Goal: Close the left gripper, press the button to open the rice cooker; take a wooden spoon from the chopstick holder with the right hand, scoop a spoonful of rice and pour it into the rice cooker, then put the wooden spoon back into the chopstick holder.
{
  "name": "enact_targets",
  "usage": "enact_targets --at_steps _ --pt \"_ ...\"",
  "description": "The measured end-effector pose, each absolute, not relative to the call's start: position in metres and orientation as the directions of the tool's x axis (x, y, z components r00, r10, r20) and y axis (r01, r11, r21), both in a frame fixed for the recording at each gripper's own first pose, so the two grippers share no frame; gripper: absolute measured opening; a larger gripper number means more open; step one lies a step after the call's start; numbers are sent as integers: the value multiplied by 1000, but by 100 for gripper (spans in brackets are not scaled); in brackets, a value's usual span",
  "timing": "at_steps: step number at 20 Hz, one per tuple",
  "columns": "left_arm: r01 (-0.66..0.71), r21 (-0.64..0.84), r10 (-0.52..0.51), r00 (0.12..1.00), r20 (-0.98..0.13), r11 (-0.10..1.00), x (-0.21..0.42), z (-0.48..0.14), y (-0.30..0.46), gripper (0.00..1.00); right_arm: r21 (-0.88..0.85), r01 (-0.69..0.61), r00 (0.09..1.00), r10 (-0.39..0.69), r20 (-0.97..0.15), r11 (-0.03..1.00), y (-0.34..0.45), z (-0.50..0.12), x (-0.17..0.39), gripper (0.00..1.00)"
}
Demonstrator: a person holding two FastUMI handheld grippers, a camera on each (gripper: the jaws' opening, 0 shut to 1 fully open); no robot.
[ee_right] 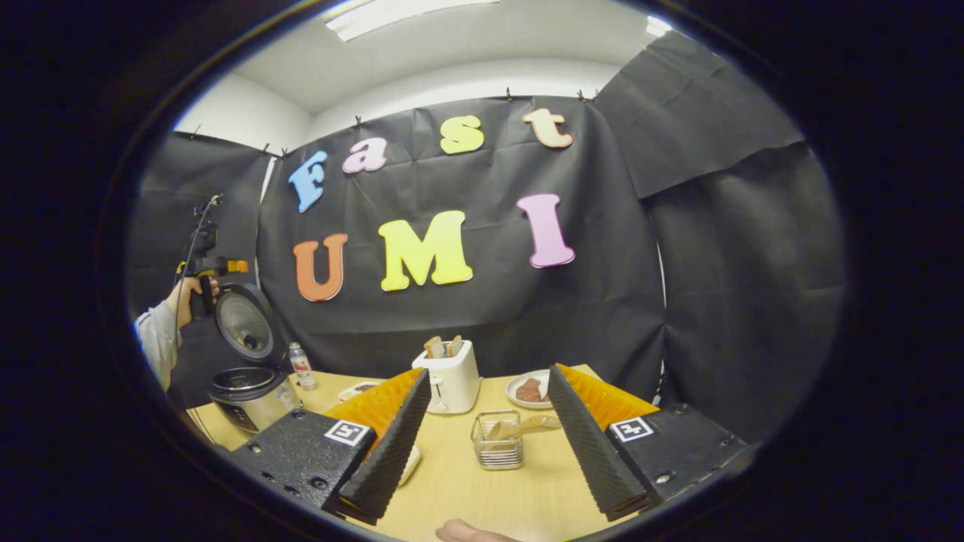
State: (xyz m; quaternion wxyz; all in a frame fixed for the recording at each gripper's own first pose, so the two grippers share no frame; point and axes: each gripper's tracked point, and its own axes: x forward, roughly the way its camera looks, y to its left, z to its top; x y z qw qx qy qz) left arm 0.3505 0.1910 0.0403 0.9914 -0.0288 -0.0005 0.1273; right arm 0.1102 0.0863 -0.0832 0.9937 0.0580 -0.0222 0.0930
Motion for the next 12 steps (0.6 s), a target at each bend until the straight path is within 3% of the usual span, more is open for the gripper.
enact_targets --at_steps 2,4,5,6,7,10,11,12 --pt "-304 -40 297 947 -127 952 345 16 195 94 107 -179 983 174 61 978 81 -81 102 100" --pt "-296 -32 287 945 -157 955 337 15 189 100 106 -166 984 159 74 980 75 -76 95 100" --pt "-295 -34 286 944 -163 955 334 16 189 95 114 -168 984 159 78 979 75 -75 89 100" --pt "-293 -33 281 940 -191 956 329 11 187 99 126 -177 982 168 82 976 77 -73 81 94" --pt "-290 -34 277 939 -205 956 323 10 184 100 134 -189 980 178 84 973 79 -73 75 100" --pt "-277 -30 263 936 -233 960 302 5 175 98 139 -197 978 185 92 970 76 -75 60 100" --pt "-275 -33 260 935 -243 961 295 0 171 98 144 -199 978 186 94 969 74 -76 55 94" --pt "-273 -31 258 936 -240 961 289 -2 168 98 150 -196 979 185 90 969 71 -77 51 94"
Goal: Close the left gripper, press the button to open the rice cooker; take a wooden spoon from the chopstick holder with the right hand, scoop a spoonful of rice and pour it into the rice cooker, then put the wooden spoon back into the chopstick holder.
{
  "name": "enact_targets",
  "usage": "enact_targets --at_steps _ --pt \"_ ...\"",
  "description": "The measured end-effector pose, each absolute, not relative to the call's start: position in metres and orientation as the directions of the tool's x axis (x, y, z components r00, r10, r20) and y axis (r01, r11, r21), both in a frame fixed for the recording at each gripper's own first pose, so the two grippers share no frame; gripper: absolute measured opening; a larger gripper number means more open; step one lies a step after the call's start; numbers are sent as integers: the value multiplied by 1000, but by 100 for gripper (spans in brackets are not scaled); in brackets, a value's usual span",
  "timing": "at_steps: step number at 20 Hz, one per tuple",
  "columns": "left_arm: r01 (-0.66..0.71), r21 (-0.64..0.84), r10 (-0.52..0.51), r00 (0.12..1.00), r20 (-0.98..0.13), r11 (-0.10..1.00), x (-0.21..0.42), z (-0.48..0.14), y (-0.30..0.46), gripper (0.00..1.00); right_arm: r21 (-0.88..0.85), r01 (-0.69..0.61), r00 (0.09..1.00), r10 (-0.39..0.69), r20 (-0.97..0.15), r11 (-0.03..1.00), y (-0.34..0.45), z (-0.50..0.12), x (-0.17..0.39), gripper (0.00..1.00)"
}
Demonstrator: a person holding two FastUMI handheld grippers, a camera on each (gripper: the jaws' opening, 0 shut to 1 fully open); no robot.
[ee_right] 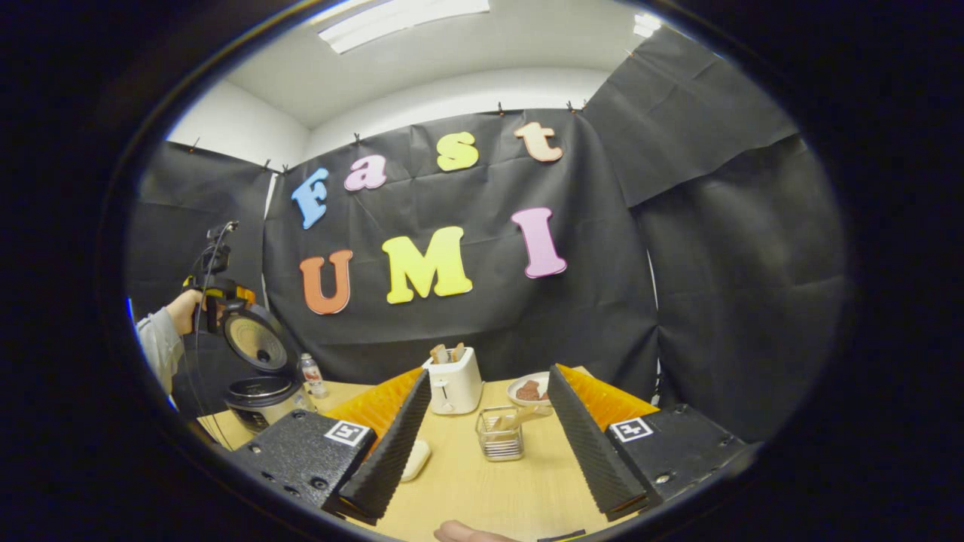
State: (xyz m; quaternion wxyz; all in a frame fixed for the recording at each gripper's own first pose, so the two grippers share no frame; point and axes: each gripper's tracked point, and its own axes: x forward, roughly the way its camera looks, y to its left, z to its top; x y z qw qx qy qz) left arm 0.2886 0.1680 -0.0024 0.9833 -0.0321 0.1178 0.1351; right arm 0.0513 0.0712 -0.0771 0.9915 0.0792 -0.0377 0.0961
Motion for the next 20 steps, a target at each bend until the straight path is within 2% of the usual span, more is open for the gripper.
enact_targets --at_steps 1,2,3,4,5,6,7,16,17,20 --pt "-274 -32 259 935 -244 961 281 -7 166 98 153 -193 980 182 84 969 69 -79 48 100" --pt "-276 -32 260 934 -246 961 275 -12 162 98 155 -191 980 181 80 969 66 -79 45 100" --pt "-271 -27 255 932 -258 962 268 -18 158 98 157 -189 981 179 79 969 63 -77 40 94" --pt "-267 -28 249 928 -277 963 262 -25 154 98 159 -193 980 182 83 968 60 -75 34 94" --pt "-260 -27 241 925 -295 965 254 -33 150 98 161 -199 978 185 95 967 59 -70 27 100" --pt "-254 -25 234 922 -309 967 247 -40 146 97 165 -197 978 182 103 966 55 -68 22 94" --pt "-249 -25 228 918 -324 968 241 -47 143 98 169 -196 978 179 110 966 53 -66 18 94" --pt "-221 -19 191 879 -437 975 185 -119 117 98 184 -225 969 198 150 957 52 -43 -32 93" --pt "-217 -11 189 876 -444 976 181 -127 115 98 178 -239 964 211 162 955 56 -37 -39 100" --pt "-211 -17 180 872 -456 977 168 -138 110 98 149 -253 957 225 185 956 64 -28 -50 100"
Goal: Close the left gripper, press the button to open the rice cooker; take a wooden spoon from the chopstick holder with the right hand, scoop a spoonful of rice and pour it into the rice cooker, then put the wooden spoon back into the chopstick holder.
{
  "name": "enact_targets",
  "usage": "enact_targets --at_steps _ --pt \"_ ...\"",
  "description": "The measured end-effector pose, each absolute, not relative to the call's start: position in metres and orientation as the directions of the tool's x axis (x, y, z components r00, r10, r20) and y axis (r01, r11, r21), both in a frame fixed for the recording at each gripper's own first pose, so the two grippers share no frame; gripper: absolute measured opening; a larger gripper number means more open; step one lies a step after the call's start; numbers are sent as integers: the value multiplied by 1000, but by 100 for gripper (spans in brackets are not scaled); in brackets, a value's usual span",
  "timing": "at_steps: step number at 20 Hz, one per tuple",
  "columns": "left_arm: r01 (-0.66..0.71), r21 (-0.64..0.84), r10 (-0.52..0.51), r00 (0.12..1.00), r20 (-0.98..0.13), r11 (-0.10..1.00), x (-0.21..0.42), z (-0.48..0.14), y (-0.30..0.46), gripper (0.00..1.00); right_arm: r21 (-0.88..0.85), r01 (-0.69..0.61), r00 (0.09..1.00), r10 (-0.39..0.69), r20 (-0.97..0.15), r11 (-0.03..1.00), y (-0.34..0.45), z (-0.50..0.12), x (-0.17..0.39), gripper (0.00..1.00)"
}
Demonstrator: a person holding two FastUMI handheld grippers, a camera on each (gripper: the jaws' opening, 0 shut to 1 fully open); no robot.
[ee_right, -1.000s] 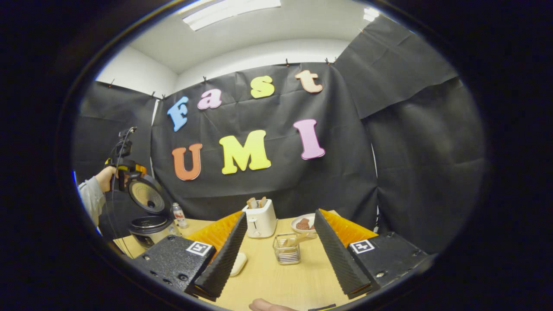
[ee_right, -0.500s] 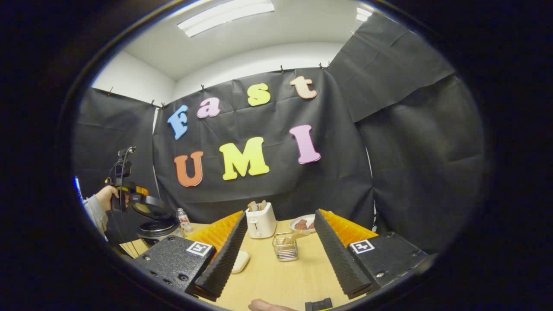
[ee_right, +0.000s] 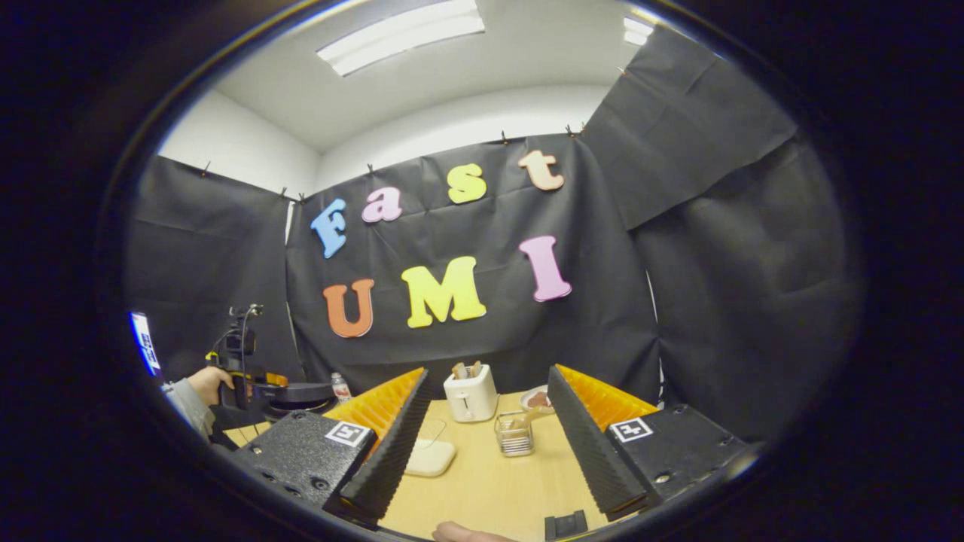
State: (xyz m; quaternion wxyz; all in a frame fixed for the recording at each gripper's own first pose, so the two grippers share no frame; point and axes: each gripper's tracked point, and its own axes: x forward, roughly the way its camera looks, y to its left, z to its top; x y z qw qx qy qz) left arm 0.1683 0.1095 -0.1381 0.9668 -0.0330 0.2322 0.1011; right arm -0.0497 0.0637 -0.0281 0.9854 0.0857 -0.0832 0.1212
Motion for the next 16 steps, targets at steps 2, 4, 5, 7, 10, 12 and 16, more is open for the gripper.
enact_targets --at_steps 2,4,5,7,10,12,16 --pt "-211 -10 183 866 -466 977 162 -147 107 98 136 -261 954 233 187 956 71 -27 -54 100" --pt "-212 5 187 853 -487 977 155 -158 105 98 133 -268 953 243 182 954 76 -28 -56 100" --pt "-215 5 188 847 -497 977 151 -165 105 98 131 -275 951 250 180 952 80 -29 -56 100" --pt "-220 8 199 869 -454 976 148 -162 102 98 122 -284 950 262 172 951 86 -32 -55 100" --pt "-222 7 207 896 -393 975 142 -163 101 99 109 -298 948 280 149 949 98 -41 -53 94" --pt "-223 13 213 912 -350 975 139 -163 100 99 104 -309 946 295 132 945 104 -47 -52 100" --pt "-228 9 222 936 -275 974 140 -164 101 99 97 -313 946 301 117 945 110 -52 -50 100"
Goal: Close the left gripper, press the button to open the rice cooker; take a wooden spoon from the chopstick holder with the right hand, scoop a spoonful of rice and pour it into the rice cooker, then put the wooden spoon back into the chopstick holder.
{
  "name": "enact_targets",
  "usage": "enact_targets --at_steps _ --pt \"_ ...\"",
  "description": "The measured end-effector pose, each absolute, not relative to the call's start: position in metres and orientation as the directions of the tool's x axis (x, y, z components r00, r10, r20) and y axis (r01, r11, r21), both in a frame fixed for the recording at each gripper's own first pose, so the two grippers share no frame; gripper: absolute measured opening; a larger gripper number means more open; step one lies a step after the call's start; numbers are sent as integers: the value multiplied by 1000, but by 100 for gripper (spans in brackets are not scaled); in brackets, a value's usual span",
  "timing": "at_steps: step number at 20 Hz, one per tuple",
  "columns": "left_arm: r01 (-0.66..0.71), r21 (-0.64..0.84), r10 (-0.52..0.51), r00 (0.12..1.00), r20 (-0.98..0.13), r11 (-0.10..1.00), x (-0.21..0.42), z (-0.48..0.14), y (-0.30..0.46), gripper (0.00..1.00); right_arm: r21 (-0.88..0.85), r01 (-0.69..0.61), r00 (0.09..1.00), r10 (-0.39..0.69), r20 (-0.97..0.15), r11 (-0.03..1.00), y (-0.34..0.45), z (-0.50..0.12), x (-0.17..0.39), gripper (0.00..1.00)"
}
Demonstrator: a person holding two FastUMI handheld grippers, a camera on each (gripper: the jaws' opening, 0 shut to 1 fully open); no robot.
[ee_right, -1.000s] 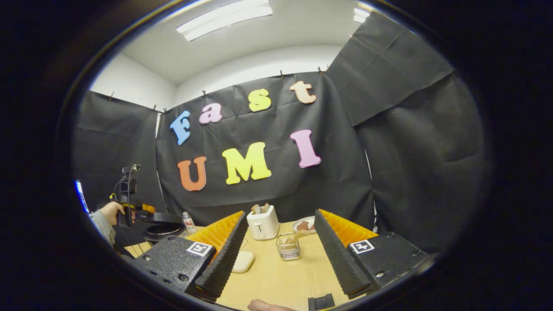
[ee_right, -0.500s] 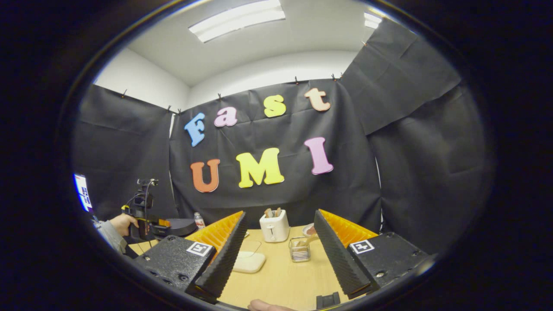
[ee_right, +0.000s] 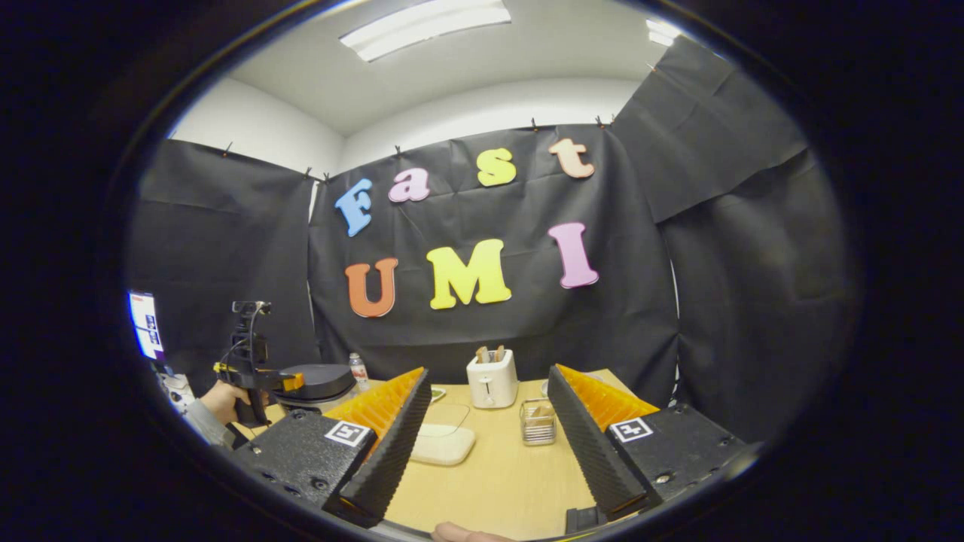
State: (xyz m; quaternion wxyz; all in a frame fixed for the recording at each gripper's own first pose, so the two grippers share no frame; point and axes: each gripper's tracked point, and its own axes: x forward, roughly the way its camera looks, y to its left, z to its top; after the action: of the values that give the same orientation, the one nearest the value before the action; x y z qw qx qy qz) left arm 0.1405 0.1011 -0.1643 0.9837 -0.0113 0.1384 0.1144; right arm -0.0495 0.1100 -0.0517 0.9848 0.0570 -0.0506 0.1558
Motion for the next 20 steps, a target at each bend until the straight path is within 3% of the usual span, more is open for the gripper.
enact_targets --at_steps 7,8,9,10,11,12,13,14,20 --pt "-258 27 258 946 -197 966 142 -167 105 98 103 -310 949 301 94 945 114 -58 -44 100" --pt "-256 17 254 945 -207 966 144 -170 105 98 105 -310 949 301 92 945 113 -58 -43 94" --pt "-259 7 254 944 -212 966 143 -174 104 98 107 -309 949 300 93 945 113 -57 -43 94" --pt "-259 6 256 950 -179 966 143 -171 104 98 108 -309 949 300 93 945 113 -58 -43 100" --pt "-262 6 259 951 -171 965 148 -175 101 99 106 -310 949 301 91 945 114 -58 -44 100" --pt "-263 6 261 953 -157 965 149 -174 102 98 104 -311 949 303 90 945 114 -59 -43 94" --pt "-264 3 261 952 -159 965 148 -175 102 98 104 -311 949 303 90 945 115 -59 -43 94" --pt "-263 2 260 952 -161 965 148 -177 101 98 105 -311 949 303 91 944 114 -58 -43 100" --pt "-252 -2 247 950 -191 968 138 -165 90 96 100 -290 955 281 92 952 106 -57 -41 100"
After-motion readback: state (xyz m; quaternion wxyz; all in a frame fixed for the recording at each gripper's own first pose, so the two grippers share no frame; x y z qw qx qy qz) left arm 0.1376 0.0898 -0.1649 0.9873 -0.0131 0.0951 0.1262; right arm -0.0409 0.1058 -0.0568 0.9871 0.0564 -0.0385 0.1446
